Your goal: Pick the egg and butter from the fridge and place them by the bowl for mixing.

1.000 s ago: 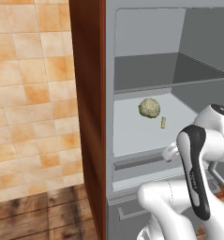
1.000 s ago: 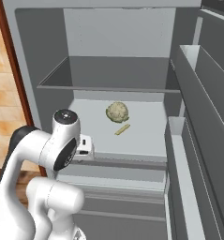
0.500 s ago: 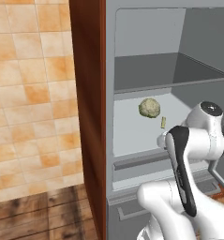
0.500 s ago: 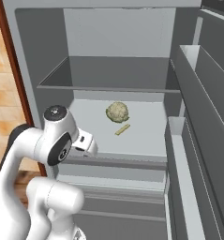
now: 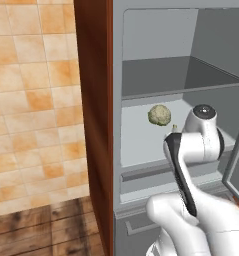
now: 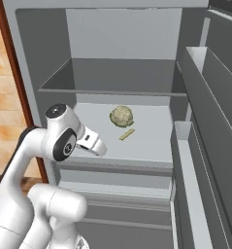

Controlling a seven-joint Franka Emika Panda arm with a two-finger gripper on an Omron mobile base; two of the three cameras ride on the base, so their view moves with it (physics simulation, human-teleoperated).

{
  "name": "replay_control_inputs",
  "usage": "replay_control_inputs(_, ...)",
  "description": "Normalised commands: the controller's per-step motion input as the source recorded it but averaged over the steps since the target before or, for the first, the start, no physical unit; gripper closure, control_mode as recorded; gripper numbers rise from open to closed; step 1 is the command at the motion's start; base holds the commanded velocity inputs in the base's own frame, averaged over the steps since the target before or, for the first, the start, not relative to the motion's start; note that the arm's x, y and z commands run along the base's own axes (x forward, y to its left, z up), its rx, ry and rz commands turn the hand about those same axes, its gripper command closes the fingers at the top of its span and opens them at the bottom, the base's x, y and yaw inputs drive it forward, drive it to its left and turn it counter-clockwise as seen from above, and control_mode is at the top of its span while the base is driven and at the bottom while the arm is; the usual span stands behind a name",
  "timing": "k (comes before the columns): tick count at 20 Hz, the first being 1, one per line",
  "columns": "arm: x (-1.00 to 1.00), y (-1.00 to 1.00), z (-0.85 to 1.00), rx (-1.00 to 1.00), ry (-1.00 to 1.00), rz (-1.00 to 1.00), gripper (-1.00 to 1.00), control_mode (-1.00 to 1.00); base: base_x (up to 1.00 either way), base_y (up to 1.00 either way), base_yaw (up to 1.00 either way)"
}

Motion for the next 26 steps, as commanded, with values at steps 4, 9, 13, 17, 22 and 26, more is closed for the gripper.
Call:
replay_control_inputs(4, 0.45, -0.22, -0.04, -0.13, 0.0, 0.0, -1.0, -1.0, 0.0, 0.0, 0.0)
replay_control_inputs(9, 0.31, -0.16, -0.11, -0.05, -0.14, 0.0, -1.0, -1.0, 0.0, 0.0, 0.0)
replay_control_inputs(13, 0.54, -0.17, 0.0, 0.0, -0.03, 0.0, -1.0, -1.0, 0.0, 0.0, 0.0)
replay_control_inputs(17, 0.61, -0.29, 0.02, 0.0, 0.03, 0.0, -1.0, -1.0, 0.0, 0.0, 0.0)
replay_control_inputs(22, 0.59, -0.24, -0.05, 0.0, 0.1, 0.0, -1.0, -1.0, 0.0, 0.0, 0.0)
replay_control_inputs(26, 0.62, -0.14, -0.18, 0.0, 0.07, 0.0, -1.0, -1.0, 0.0, 0.0, 0.0)
